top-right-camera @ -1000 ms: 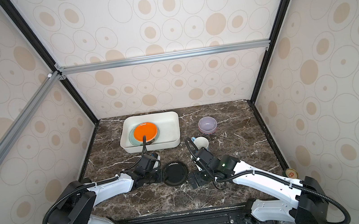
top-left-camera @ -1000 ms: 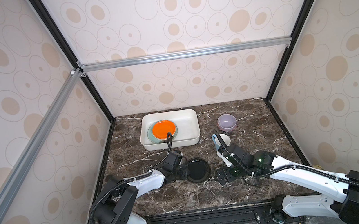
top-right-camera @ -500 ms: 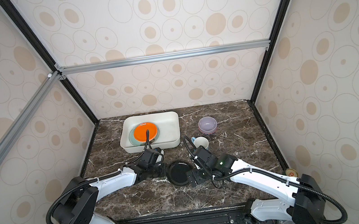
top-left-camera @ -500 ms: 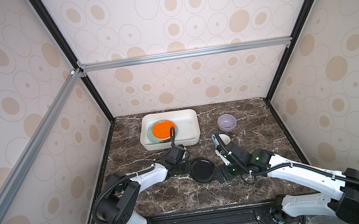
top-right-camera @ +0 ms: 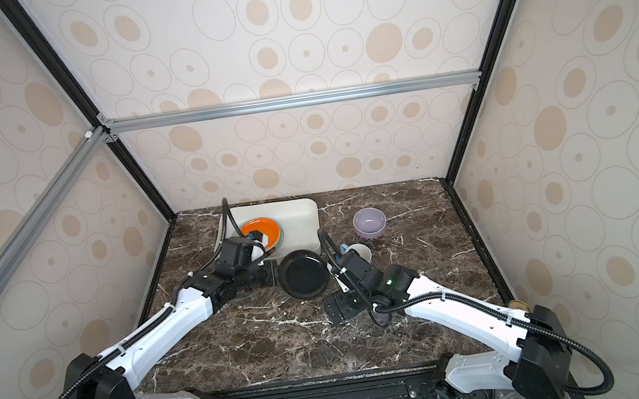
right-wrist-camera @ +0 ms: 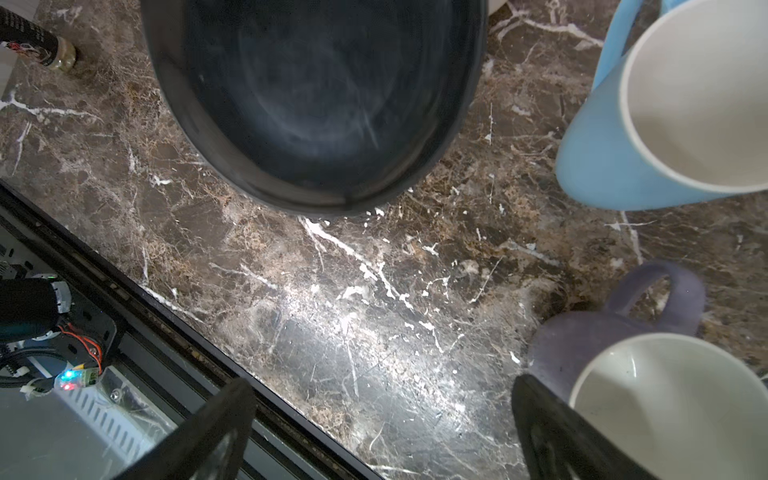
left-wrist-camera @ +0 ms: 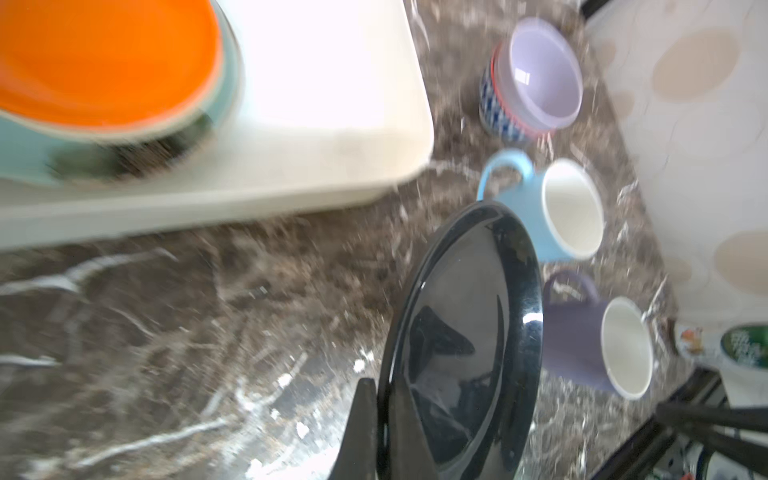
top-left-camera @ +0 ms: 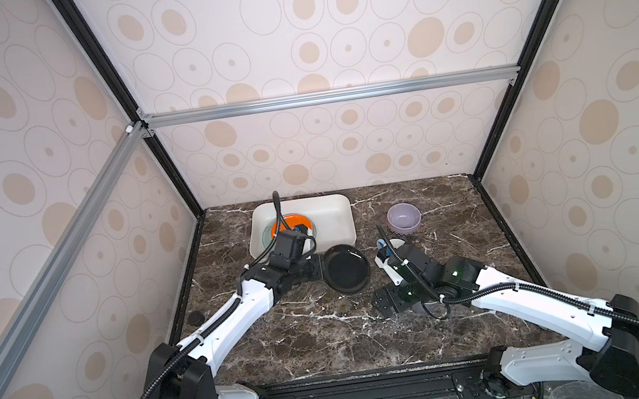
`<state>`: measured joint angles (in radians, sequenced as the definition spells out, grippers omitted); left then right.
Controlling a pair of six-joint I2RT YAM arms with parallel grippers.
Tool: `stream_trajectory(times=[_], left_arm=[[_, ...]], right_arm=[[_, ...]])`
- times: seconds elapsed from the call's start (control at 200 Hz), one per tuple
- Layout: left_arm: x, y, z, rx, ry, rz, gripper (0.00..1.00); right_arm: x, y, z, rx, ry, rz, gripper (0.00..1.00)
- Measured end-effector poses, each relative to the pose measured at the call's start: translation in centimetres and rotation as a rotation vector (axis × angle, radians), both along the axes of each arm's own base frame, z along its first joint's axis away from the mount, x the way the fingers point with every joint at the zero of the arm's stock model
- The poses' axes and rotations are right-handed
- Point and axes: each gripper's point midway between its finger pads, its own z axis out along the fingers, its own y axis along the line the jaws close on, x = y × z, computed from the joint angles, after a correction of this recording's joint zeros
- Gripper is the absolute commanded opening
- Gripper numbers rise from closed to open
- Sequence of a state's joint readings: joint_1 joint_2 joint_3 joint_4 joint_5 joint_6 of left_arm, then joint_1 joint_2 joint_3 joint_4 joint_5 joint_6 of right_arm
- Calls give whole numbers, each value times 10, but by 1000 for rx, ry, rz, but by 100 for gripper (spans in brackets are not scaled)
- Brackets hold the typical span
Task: Place the mixed dishes into the plastic bin
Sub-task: 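Lift the black plate upright and carry it to the bin with the left gripper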
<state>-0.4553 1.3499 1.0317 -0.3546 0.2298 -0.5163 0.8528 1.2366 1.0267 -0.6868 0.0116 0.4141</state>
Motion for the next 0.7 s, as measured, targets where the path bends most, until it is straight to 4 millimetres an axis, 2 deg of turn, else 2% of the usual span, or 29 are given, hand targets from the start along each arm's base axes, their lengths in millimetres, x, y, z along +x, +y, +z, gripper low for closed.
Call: stream_trajectory(times=[0.28, 0.39, 0.49, 0.605, 0.7], left_arm=[[62, 72, 58, -32, -108, 186, 0], [89, 93, 64, -37, -120, 236, 0], [109, 113, 46, -38, -86, 278, 0], [128, 135, 7, -33, -4, 326, 0], [140, 144, -24, -41, 60, 346, 0]], right_arm=[[19, 16, 12, 0, -12, 17, 100], [32, 25, 20, 6, -17, 20, 100], [44, 29, 26, 15, -17, 19, 100], [56, 31, 29, 24, -10, 10, 100], [65, 30, 28, 23, 3, 4, 100]])
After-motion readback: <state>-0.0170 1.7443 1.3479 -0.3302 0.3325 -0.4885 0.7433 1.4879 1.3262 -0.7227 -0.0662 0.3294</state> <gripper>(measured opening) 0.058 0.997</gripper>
